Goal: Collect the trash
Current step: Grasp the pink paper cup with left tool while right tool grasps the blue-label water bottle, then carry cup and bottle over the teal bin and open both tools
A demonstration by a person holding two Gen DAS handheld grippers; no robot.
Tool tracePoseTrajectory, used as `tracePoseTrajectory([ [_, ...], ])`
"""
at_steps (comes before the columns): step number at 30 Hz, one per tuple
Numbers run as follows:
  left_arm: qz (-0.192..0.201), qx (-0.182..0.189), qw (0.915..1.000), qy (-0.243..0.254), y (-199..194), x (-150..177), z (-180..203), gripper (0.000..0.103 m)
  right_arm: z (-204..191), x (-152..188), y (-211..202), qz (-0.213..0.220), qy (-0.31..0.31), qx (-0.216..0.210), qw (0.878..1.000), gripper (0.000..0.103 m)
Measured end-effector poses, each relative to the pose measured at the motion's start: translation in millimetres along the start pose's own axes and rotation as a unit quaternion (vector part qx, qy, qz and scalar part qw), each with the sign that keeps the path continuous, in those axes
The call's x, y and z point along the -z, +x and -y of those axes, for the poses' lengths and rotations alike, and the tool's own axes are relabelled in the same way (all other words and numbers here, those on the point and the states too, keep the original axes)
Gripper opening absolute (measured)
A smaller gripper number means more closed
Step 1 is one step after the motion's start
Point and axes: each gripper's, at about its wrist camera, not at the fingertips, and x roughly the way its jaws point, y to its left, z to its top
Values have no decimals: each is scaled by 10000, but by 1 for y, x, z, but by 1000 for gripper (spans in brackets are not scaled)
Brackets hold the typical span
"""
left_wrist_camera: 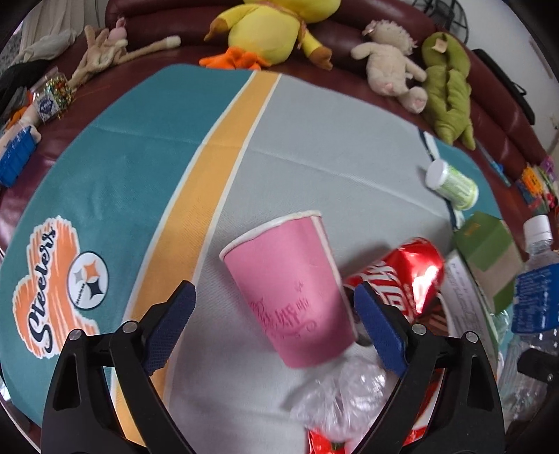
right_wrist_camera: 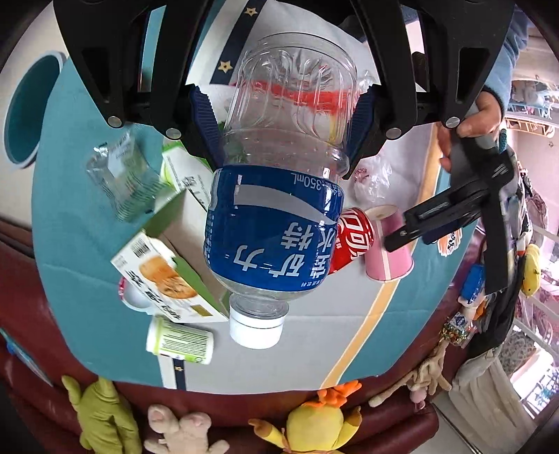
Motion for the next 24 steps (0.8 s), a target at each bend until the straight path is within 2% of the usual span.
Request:
tracePoseTrajectory([
  [3,-70,201,9997,-141,11,-1,-4,92,2,0,6,-80,39,-71,9999,61],
  [4,-52,224,9996,-138,12,1,-4,76,3,1,7,-100,43,-88,9999,61],
  [5,-40,234,9997,-90,13,3,-2,68,3,2,7,-109,44,-105,9999,61],
  [6,-1,195,9998,-43,11,5,0,67,4,4,8,-115,38,-127,9998,61],
  [9,141,-3,9999,100,6,11,4,65,4,8,6,-104,29,-167,9998,61],
  [14,418,-25,9990,138,-26,20,4,65,9,13,-2,-12,36,-277,9996,61],
  [18,665,183,9967,438,-61,26,24,65,21,21,-17,151,111,-373,9991,61],
  [24,873,647,9891,989,-96,38,87,66,60,36,-45,418,326,-357,9980,61],
])
